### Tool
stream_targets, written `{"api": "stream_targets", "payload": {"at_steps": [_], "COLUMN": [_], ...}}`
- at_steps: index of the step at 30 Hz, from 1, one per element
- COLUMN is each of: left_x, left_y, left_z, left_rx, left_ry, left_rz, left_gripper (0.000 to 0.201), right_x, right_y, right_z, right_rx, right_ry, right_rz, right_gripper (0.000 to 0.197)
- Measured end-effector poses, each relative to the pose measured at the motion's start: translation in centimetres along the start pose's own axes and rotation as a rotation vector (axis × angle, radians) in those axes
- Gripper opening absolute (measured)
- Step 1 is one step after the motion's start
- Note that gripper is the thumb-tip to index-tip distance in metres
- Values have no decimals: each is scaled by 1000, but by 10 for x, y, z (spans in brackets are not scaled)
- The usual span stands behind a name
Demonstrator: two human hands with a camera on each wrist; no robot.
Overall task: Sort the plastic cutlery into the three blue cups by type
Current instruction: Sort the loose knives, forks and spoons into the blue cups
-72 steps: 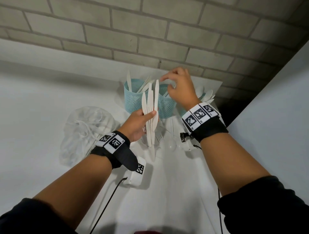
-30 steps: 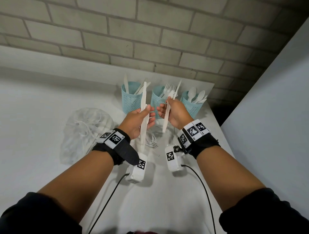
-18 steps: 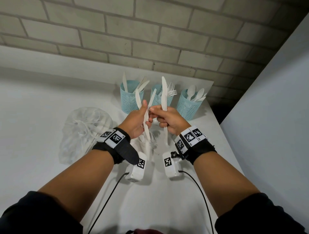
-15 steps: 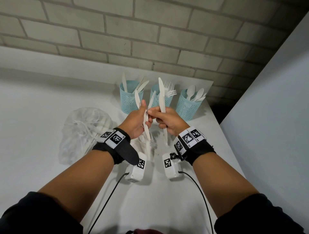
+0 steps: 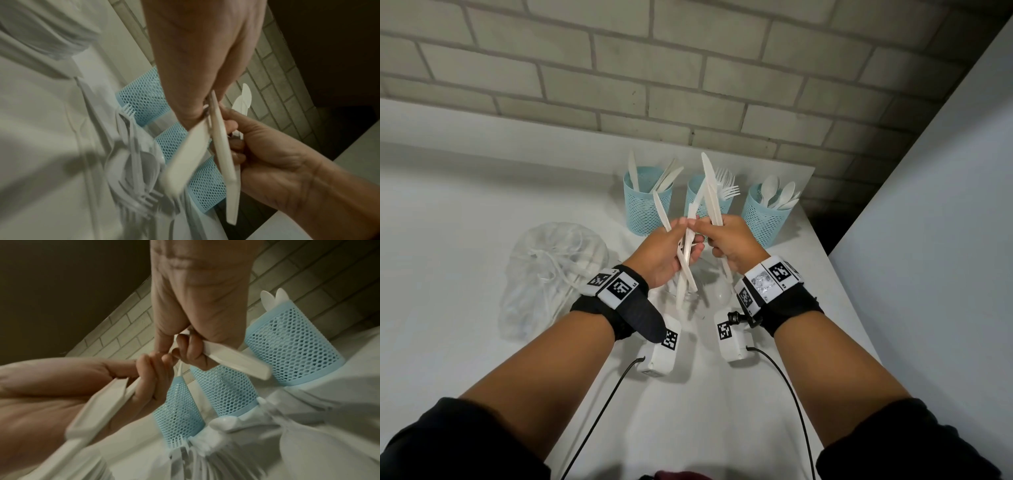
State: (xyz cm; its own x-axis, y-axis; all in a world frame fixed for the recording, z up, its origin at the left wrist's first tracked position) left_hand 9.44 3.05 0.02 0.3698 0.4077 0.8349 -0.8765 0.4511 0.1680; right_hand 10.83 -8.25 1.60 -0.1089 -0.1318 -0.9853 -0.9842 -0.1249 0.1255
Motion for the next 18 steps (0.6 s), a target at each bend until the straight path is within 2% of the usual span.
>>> {"api": "stream_targets", "payload": {"at_steps": [5,10,14,18], "left_x": [1,2,3,3], "left_y": [3,4,4,4], "left_z": [-1,1,-2,-9], "left_rx": [2,3,37,71], "left_ry": [-45,-105,-92,-88], "left_rz": [7,25,44,27], "left_gripper": [23,22,23,25], "right_x": [0,-5,-2,-10], "right_y": [-5,-9,-10,-12], "right_z": [-9,-8,-4,-19], "right_rx": [103,37,-44,168], "right_ry": [1,-145,-100,-162], "right_rz": [-23,-29,-2,-4], "right_gripper": [12,15,14,18]}}
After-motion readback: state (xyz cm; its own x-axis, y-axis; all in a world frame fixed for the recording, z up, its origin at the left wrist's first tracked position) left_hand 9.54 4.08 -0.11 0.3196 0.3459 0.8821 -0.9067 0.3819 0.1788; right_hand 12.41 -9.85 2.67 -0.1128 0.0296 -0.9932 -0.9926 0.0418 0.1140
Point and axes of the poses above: each hand's wrist, its own y-axis away from the middle knuckle, its own z-axis out of the palm, x = y × z, the point moved 5 cm from there along -y, towards the middle knuckle, and after that the axes turned 10 degrees about -x, right-handed, at the moved point
